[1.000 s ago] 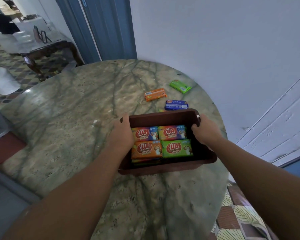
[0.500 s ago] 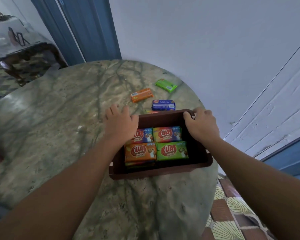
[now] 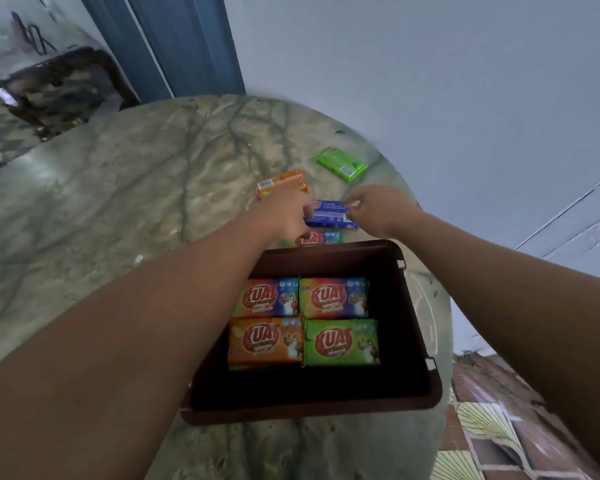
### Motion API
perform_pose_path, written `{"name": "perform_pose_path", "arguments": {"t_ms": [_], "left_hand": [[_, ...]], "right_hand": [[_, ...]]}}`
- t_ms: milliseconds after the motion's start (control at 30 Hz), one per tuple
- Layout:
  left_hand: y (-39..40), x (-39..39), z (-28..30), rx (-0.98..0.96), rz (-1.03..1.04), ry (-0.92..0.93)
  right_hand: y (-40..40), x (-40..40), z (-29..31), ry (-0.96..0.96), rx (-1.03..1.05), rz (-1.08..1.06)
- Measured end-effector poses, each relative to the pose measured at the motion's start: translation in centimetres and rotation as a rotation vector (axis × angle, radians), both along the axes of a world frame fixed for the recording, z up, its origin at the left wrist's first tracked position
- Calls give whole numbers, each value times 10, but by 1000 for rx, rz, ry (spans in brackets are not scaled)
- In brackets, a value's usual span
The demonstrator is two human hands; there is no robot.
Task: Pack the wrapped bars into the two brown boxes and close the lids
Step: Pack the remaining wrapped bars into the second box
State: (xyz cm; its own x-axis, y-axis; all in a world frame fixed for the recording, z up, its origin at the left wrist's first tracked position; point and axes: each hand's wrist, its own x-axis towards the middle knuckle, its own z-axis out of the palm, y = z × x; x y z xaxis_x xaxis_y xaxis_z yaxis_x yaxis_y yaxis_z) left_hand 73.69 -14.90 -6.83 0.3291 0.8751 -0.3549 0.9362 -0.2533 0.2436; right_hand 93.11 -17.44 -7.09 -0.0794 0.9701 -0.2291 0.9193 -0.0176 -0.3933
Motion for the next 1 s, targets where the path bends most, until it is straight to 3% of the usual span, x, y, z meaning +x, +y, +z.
{"name": "perform_pose_path", "arguments": {"t_ms": [133, 367, 500, 767, 1000], "left_hand": [[13, 11, -25, -115, -93, 95], [22, 10, -52, -22, -139, 216], [26, 4, -50, -8, -58, 263], [22, -5, -51, -73, 45, 203], [13, -26, -33, -6, 221, -58]], "right_hand": [[26, 1, -14, -114, -90, 131], [50, -7, -44, -263, -142, 271], [59, -7, -55, -263, -164, 289], [61, -20, -62, -264, -151, 160], [42, -29, -41, 1, -36, 1]]}}
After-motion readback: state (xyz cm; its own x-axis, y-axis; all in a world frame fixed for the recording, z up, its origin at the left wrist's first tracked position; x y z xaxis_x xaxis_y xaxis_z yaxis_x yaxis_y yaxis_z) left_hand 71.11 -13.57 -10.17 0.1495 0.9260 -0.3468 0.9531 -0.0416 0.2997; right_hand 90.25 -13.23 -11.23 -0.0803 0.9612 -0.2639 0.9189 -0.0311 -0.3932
